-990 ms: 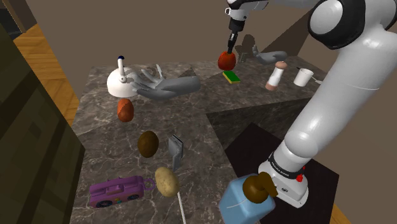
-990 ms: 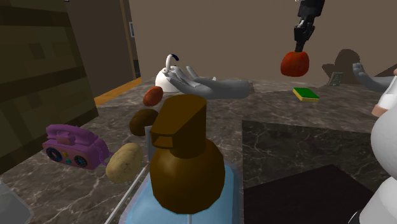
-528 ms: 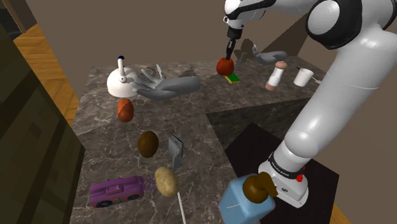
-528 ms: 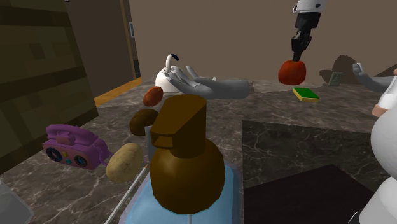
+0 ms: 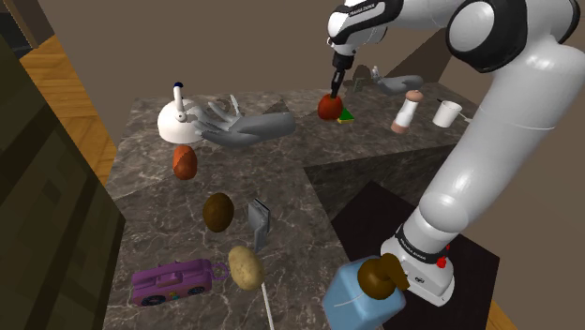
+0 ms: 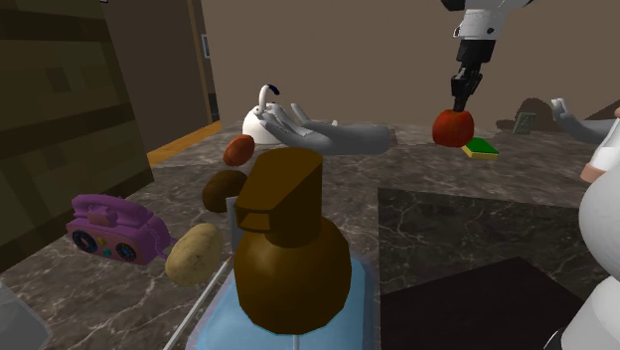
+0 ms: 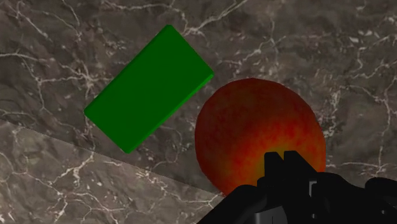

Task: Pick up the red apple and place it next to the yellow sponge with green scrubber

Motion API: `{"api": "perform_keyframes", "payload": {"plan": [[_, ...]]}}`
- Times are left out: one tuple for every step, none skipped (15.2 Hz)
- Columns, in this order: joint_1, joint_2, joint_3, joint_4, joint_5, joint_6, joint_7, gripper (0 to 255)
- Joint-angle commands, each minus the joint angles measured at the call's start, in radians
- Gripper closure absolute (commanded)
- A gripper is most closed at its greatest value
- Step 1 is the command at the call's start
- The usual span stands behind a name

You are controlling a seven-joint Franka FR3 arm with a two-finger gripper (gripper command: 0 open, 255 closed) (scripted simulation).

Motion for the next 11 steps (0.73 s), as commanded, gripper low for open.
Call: {"api": "perform_keyframes", "payload": {"plan": [[0.000,0.007,0.001,-0.019,0.003,0.026,-0.002,255],[0.000,0.011,0.001,-0.027,0.005,0.039,-0.003,255],[-0.001,0.017,0.001,-0.038,0.008,0.055,-0.005,255],[-0.001,0.017,0.001,-0.038,0.008,0.055,-0.005,255],[-0.001,0.017,0.001,-0.038,0.008,0.055,-0.005,255],[-0.001,0.017,0.001,-0.038,0.008,0.055,-0.005,255],[-0.001,0.017,0.001,-0.038,0.008,0.055,-0.005,255],[-0.001,0.017,0.001,-0.038,0.008,0.055,-0.005,255],[-0.001,0.017,0.001,-0.038,0.008,0.055,-0.005,255],[-0.001,0.017,0.001,-0.038,0.008,0.055,-0.005,255],[-0.001,0.017,0.001,-0.038,0.008,0.055,-0.005,255]]}}
